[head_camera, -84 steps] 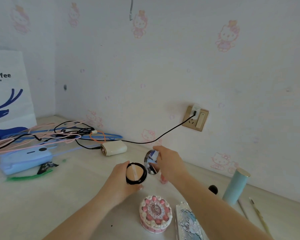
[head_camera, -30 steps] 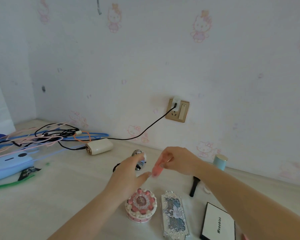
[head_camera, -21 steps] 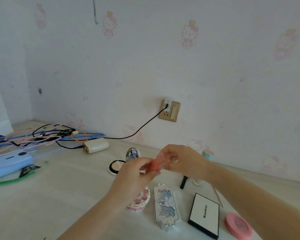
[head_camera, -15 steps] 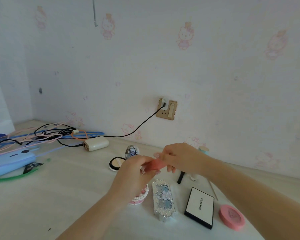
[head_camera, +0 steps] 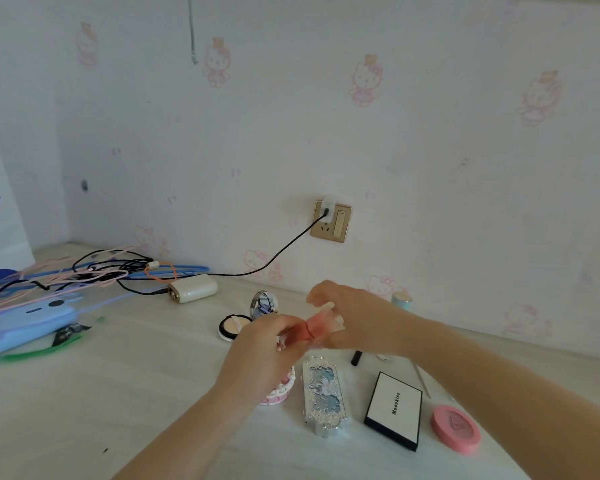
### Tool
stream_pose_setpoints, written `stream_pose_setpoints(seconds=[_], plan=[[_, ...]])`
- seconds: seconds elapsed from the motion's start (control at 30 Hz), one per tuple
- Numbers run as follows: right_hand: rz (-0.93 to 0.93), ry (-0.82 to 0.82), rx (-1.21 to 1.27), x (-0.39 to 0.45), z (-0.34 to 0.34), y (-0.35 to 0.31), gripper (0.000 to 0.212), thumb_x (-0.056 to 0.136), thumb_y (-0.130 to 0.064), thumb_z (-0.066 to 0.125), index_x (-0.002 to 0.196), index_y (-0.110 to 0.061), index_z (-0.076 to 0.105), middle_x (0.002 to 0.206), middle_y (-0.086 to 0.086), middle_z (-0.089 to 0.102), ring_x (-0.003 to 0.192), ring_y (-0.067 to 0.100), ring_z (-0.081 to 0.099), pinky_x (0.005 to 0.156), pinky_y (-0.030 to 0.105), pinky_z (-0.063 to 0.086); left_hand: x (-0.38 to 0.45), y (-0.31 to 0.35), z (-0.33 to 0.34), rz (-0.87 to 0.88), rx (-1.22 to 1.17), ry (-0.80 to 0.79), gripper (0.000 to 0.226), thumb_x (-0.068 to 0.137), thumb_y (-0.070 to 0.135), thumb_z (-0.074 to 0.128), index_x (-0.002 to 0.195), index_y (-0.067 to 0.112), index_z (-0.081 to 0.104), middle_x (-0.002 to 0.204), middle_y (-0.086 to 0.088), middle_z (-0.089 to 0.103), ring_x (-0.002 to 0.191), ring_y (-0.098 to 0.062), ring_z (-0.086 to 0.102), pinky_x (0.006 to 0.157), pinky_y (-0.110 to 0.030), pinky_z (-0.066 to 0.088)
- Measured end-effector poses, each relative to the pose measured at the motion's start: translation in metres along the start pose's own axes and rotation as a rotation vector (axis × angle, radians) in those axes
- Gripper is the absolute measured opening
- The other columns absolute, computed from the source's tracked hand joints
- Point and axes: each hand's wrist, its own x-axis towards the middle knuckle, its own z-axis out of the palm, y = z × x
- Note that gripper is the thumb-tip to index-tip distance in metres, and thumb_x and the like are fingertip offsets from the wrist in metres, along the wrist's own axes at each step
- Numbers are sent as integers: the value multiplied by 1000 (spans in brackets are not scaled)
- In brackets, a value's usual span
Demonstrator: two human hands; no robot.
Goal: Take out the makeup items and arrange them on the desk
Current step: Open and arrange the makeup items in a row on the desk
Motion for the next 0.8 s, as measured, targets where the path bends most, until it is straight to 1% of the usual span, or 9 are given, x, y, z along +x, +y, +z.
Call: stream_pose_setpoints(seconds=[0.1,0.2,0.3,0.4,0.5,0.6,0.63,0.7,0.8], plan=[[227,-65,112,2,-4,-8,36,94,-50,43,110,-20,55,94,-9,70,88,17,67,73,18,45,1,3,0,53,71,28,8,80,34,71,87,34,68,75,15,61,78,1,55,69,-19,47],[249,-150,93,3,-6,-8,48,96,-53,31,86,-15,58,83,5,75,60,8,65,70,22,42,2,2,-1,89,141,24,12,81,35,70,92,32,67,78,16,56,80,3,52,63,-11,39],[154,-80,4,1,-4,-2,35,94,-49,43,91,-16,57,80,-4,71,72,8,64,65,20,42,1,1,-2,68,147,11,9,81,35,69,89,33,67,77,16,56,76,2,54,61,-11,38],[65,-29,-35,2,-1,2,22,88,-36,59,103,-21,52,91,-10,61,91,13,59,74,25,46,2,0,-1,36,103,6,8,81,31,70,81,38,66,76,13,61,71,-5,60,58,-14,43],[-8,5,-41,1,1,2,37,84,-29,65,116,-21,48,110,-4,59,100,16,56,82,27,45,1,0,0,25,84,-2,12,82,31,68,79,41,62,75,11,61,64,-13,64,59,-14,44],[132,-68,13,3,4,2,66,85,-50,59,139,-27,32,125,-4,57,105,16,59,94,31,45,0,-2,2,91,174,20,6,82,34,68,87,33,66,74,15,55,72,-1,56,59,-15,39],[196,-92,31,4,5,2,62,87,-57,50,138,-25,35,120,-2,62,99,16,63,95,34,46,1,-4,4,131,204,34,10,81,35,69,90,32,66,74,18,52,73,3,52,59,-13,36],[298,-149,100,6,4,1,53,93,-59,33,117,-17,53,99,1,70,81,16,69,91,33,50,4,-6,6,214,270,53,14,79,37,69,91,31,66,72,22,48,72,4,46,60,-10,32],[306,-208,254,5,4,3,41,96,-50,37,90,-16,57,82,1,69,64,13,65,76,28,52,9,-8,7,302,349,85,15,72,40,67,83,31,66,68,20,53,69,-3,48,62,-12,34]])
